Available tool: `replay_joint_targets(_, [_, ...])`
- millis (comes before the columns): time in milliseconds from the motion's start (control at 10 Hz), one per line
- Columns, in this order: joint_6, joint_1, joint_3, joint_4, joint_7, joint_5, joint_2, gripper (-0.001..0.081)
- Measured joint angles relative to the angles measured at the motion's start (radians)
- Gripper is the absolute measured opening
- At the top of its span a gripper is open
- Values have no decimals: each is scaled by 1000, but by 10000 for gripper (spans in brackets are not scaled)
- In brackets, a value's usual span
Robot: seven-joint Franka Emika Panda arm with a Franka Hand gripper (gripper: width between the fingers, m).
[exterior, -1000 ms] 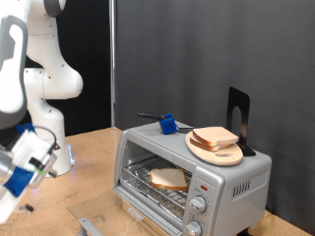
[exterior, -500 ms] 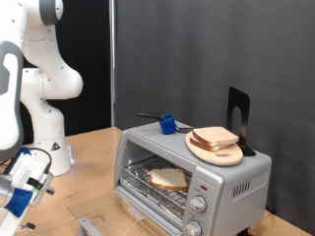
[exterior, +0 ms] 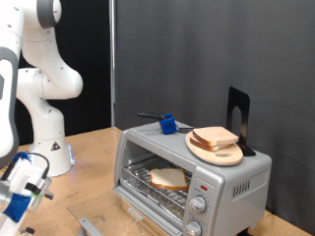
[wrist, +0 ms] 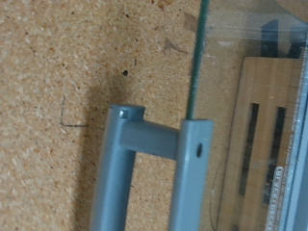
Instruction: Make a piece of toast with the oven
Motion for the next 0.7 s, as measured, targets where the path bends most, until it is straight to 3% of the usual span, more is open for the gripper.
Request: replay_joint_targets(700, [88,8,49,-20,-1,20,44,808])
